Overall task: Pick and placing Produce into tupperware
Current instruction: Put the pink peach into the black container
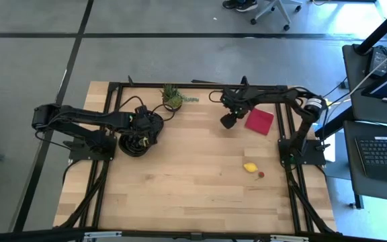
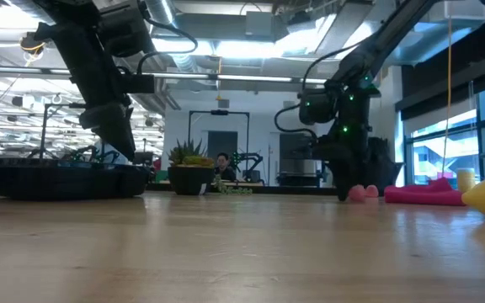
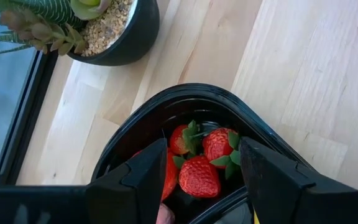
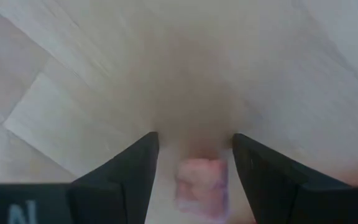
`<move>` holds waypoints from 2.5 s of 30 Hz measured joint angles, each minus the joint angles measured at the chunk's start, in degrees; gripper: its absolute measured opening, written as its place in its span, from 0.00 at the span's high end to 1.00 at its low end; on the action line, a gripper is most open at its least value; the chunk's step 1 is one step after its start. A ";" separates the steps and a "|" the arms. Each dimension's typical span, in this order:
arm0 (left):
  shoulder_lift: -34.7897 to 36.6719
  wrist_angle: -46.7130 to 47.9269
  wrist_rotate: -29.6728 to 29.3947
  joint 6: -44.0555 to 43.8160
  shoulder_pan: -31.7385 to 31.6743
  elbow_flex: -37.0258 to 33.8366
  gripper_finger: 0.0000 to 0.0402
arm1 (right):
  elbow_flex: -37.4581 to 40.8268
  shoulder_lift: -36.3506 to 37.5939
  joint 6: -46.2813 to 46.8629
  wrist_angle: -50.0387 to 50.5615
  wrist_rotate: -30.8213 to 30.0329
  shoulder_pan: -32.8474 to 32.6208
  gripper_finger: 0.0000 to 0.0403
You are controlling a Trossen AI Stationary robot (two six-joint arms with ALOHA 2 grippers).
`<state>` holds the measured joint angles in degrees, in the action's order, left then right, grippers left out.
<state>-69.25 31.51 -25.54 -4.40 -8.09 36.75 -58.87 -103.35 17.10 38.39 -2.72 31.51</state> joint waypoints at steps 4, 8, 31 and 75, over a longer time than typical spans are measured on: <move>0.00 -0.02 0.00 0.00 0.00 0.00 0.52 | -0.16 -0.73 -0.10 0.48 0.02 0.00 0.48; 0.00 -0.02 0.00 0.00 0.01 0.00 0.52 | -0.15 -0.79 -0.19 1.61 0.02 0.00 0.52; 0.00 -0.20 0.16 0.00 0.00 -0.02 0.52 | -1.86 -1.23 -4.25 10.72 2.36 -0.35 0.54; 0.02 -1.10 0.16 0.04 0.00 -0.02 0.52 | -8.24 -1.12 -5.46 -6.61 11.44 -10.07 0.86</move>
<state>-69.23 30.40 -25.39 -4.36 -8.10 36.73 -67.11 -104.47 11.65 31.78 8.72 21.44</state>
